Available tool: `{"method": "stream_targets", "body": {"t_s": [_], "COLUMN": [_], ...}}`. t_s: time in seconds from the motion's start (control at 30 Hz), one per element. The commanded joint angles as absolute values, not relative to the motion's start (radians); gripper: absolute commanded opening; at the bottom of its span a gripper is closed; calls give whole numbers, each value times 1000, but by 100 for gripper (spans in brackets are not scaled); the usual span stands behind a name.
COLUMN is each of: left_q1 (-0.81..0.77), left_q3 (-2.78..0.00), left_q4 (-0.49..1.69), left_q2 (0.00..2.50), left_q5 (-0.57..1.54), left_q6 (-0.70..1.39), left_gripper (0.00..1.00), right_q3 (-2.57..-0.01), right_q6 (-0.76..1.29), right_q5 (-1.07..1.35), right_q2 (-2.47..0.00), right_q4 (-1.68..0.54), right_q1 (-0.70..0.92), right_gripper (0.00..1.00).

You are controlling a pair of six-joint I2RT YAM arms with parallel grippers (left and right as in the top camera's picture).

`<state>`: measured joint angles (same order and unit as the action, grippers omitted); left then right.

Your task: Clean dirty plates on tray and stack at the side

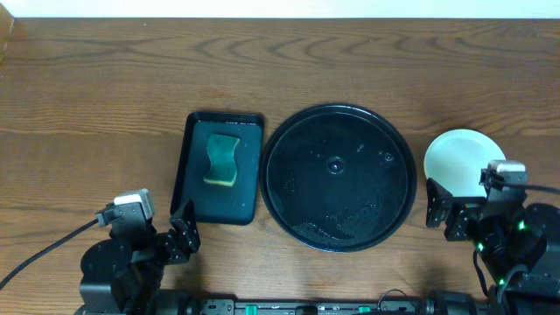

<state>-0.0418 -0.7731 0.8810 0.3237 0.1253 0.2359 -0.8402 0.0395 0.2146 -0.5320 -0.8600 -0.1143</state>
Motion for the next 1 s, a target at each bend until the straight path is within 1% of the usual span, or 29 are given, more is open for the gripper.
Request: {"method": "stream_targets", "body": {"t_s": [0.0,0.33,0.4,0.53,0.77,0.83,0.97], "left_q1": [-39,-39,-39,-39,-39,-39,-39], "left_q3": [-763,-763,-763,-763,-763,-763,-763], "left_q4": [879,879,879,879,879,879,879], "left_q2": [313,313,313,313,313,313,313], "left_q5": [130,130,130,130,130,130,130], "left_q6": [245,245,245,245,245,245,245], "left_gripper": [78,78,78,78,78,78,78], "right_q3": [-829,-829,-815,-707,-398,-317,-166], "right_q6": [21,20,21,2,-9,-42,-107], "right_q5": [206,205,212,225,231,228,227], "right_q2": [-510,-511,-490,-359,-54,-3,-8], "right_q4": [-883,-1037,-1018,-855,-503,-388,-131], "right_q1": [-108,-108,-101,-68,-27,-19,-13], "right_gripper": [99,99,99,99,99,99,99]}}
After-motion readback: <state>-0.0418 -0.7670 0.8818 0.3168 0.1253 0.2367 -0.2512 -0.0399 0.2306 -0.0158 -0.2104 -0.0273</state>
